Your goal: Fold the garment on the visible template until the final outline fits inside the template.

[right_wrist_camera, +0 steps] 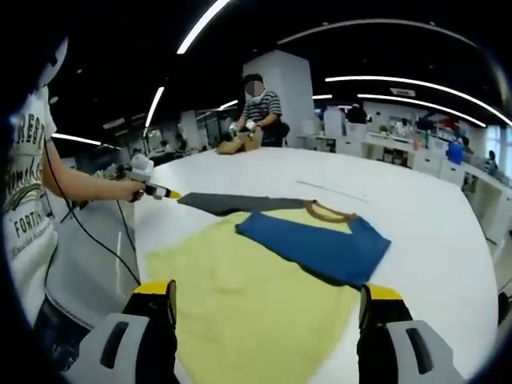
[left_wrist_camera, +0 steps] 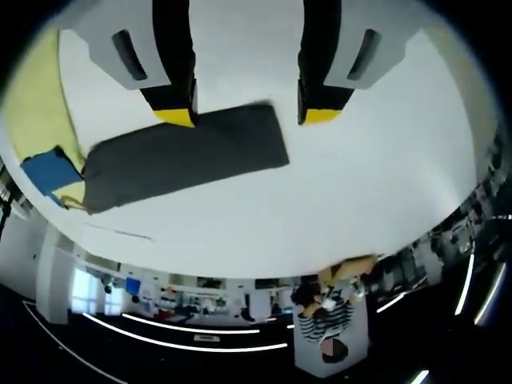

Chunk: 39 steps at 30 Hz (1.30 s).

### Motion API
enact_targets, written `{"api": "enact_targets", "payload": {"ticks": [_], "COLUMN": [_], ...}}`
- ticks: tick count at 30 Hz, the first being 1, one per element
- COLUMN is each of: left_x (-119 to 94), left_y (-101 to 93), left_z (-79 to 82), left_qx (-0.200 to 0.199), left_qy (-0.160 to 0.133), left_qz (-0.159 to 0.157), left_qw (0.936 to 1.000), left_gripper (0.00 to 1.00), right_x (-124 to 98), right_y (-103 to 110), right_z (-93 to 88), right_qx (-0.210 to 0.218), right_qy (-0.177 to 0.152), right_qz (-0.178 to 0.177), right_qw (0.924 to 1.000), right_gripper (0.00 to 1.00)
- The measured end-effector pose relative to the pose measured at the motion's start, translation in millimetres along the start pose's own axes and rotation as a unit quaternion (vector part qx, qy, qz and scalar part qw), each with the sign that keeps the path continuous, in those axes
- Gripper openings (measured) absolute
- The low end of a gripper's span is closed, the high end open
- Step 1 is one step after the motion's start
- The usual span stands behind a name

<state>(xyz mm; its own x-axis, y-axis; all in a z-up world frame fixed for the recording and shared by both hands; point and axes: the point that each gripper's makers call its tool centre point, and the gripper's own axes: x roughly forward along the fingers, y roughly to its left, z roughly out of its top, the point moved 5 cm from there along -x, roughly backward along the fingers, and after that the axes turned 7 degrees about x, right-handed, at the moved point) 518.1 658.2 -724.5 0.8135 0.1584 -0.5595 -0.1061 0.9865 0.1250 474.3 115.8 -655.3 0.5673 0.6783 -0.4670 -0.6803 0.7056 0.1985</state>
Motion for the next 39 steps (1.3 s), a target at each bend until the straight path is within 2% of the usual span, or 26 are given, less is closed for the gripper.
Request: {"api": "enact_targets", "payload": {"ticks": [7,16,20,23,26,31,34,35,38,39], "left_x": [5,9,11,11,13,17,19,20,21,21], "left_y": [6.1,0.0,1.5,1.9,2.5,1.9,3.8,4.0,8.1,8.7], "left_z": [-8.7,-16.2,-19.9,-18.6,-18.0,-15.1,-14.8,-14.9,-16.2,-16.1], "left_qx": [-0.025,-0.035,-0.068,-0.081,-0.082,-0.110,-0.091,-0.098,-0.152,-0.156], "left_qy": [0.006,0.019,0.024,0.016,0.017,0.021,0.038,0.039,0.036,0.036], "left_qz": [0.014,0.006,0.014,0.018,0.020,0.034,0.049,0.051,0.073,0.076], "left_qw": [0.9996,0.9992,0.9973,0.9965,0.9963,0.9932,0.9939,0.9931,0.9851,0.9843], "left_gripper": [0.36,0.29,0.26,0.25,0.23,0.22,0.18,0.17,0.15,0.14], "right_x": [0,-3,-6,-8,-9,-8,-7,-6,-5,-6], "right_y": [1,1,-1,-3,-4,-2,1,1,1,0], "right_z": [-2.5,-9.4,-11.8,-11.4,-11.8,-14.3,-14.0,-13.9,-14.9,-15.8], "right_qx": [-0.011,-0.012,-0.009,-0.004,-0.003,-0.006,-0.010,-0.010,-0.013,-0.014], "right_qy": [0.003,0.012,0.016,0.011,0.011,0.021,0.025,0.025,0.029,0.032], "right_qz": [-0.001,-0.010,-0.022,-0.028,-0.033,-0.037,-0.033,-0.033,-0.034,-0.035], "right_qw": [0.9999,0.9998,0.9996,0.9995,0.9994,0.9991,0.9991,0.9991,0.9989,0.9988], "right_gripper": [0.97,0.99,0.99,0.99,0.99,0.99,0.99,0.99,0.99,0.99]}}
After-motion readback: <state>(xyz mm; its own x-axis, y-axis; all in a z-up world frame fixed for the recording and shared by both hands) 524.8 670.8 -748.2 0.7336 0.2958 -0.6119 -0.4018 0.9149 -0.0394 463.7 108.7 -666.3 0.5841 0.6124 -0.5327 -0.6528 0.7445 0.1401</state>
